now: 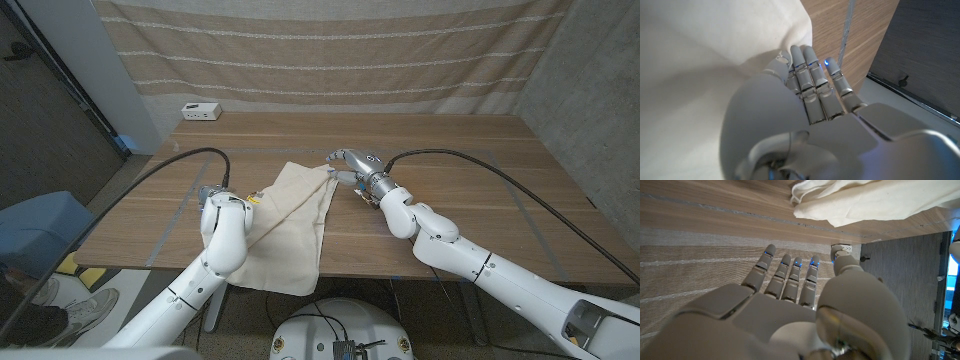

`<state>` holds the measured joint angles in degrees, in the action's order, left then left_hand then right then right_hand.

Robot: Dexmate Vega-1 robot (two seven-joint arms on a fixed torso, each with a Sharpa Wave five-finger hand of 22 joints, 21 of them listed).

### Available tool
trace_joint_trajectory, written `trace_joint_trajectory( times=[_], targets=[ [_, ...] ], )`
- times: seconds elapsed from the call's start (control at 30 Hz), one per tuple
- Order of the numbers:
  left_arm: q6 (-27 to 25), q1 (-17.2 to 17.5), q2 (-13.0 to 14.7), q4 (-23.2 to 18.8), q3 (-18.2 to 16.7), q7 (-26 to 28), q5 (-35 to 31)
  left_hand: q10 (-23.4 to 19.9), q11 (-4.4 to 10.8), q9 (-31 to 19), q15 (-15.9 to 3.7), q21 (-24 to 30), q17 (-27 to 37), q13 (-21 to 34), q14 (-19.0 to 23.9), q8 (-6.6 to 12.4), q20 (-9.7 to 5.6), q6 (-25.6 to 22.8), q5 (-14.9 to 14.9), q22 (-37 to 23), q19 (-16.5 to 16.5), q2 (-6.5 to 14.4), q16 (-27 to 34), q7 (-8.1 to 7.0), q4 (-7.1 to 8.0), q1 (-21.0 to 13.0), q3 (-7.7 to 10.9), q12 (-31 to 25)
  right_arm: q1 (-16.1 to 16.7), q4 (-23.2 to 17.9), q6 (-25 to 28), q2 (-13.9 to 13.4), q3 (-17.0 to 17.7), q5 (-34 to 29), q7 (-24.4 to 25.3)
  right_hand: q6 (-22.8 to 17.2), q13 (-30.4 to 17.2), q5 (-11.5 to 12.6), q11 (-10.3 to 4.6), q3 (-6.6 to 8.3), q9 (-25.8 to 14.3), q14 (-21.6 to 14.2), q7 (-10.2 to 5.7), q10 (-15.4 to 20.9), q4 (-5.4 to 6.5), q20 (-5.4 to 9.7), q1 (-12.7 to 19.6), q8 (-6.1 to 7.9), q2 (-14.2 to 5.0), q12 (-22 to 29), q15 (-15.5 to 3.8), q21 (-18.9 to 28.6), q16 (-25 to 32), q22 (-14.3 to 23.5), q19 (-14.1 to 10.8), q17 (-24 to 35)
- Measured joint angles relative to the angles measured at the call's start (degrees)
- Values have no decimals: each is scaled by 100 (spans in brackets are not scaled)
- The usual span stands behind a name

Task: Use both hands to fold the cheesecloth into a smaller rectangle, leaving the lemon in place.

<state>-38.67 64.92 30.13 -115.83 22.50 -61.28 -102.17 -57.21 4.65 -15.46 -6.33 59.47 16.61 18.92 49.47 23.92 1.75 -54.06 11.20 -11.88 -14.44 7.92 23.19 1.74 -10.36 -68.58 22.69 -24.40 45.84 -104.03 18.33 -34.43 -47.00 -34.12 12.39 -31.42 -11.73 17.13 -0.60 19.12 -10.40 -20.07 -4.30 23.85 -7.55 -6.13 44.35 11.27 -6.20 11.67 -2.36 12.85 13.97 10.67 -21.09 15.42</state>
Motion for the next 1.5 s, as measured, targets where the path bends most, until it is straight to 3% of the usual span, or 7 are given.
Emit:
trace_joint_trajectory(
  times=[0.27, 0.3, 0.33, 0.47, 0.9, 1.23, 1.5],
  targets=[
    [-129, 0, 0, 0, 0, 461, 1315, -42, 43, -15, 11, 31, 103, 132, -18, 25, 56, 3, -19, 0, 56, 33, 55, -3, 41, -90, -54, -46, -20, 13, 0, -29, 6, 0, 0, -40, 0, -34, -22, 23, 0, 0, 2, 22, -23, -22, 0, 0, 0, 0, 0, 0, 0, 0, -22, 0],
    [-146, 229, 183, -800, -636, 506, 1453, -42, 43, -15, 20, 31, 110, 151, -26, 26, 81, 3, -19, 0, 82, 33, 55, -3, 42, -91, -54, -65, -23, 16, -64, -36, 6, 19, -52, -81, 0, -45, -41, 23, 0, 0, -3, 41, -23, -20, 1, 0, -1, 0, 0, 0, 0, 0, -23, 0],
    [-169, 272, 248, -959, -796, 566, 1670, -42, 43, -15, 20, 46, 110, 166, -26, 26, 93, 3, -19, 1, 94, 48, 55, -3, 42, -106, -54, -65, -31, 19, -72, -45, 6, 27, -73, -97, 0, -45, -42, 34, -1, 0, -14, 42, -34, 0, 1, 0, -1, 0, 0, 0, 0, 0, -43, 0],
    [-184, 303, 300, -1074, -909, 763, 2393, -42, 43, -15, -2, 85, 113, 215, -48, 26, 124, 50, -30, 1, 125, 70, 55, 3, 57, -128, -71, -65, -51, 42, -100, -56, 6, 42, -121, -125, 0, -46, -31, 85, -1, 0, 2, 74, -44, 30, 38, 0, -38, 0, 0, 0, 0, 0, -73, 0],
    [380, 472, 1435, -1749, -2137, 1220, 4939, -42, 43, -179, 33, 137, 184, 351, -124, 49, 212, 131, 4, 2, 213, 86, 55, 63, 70, -144, -59, -134, -93, 154, -171, -35, 2, 43, -88, -134, -1, -46, -11, 115, -1, -31, 11, 93, -74, 50, 68, 0, -68, 0, -11, 0, 0, 1, -93, 1],
    [1191, 158, 2477, -1642, -2115, 1395, 6823, -42, 42, -229, 33, 199, 189, 426, -123, 68, 235, 171, 4, 2, 279, 86, 32, 84, 94, -144, -34, -191, -86, 174, -210, -33, 10, 33, 2, -133, -1, -83, -32, 138, -1, -31, 11, 114, -51, 50, 68, 0, -68, 0, -11, 0, 0, 1, -93, 1],
    [2215, -448, 3223, -1434, -1548, 1436, 8677, -41, 43, -264, 32, 242, 215, 473, -122, 67, 204, 171, 3, 3, 309, 86, 10, 83, 101, -144, -41, -203, -26, 108, -209, -61, 29, -23, 62, -133, -1, -112, -32, 156, -2, -51, 10, 113, -69, 50, 68, 0, -68, 0, -31, 0, 0, 1, -93, 1]
  ],
)
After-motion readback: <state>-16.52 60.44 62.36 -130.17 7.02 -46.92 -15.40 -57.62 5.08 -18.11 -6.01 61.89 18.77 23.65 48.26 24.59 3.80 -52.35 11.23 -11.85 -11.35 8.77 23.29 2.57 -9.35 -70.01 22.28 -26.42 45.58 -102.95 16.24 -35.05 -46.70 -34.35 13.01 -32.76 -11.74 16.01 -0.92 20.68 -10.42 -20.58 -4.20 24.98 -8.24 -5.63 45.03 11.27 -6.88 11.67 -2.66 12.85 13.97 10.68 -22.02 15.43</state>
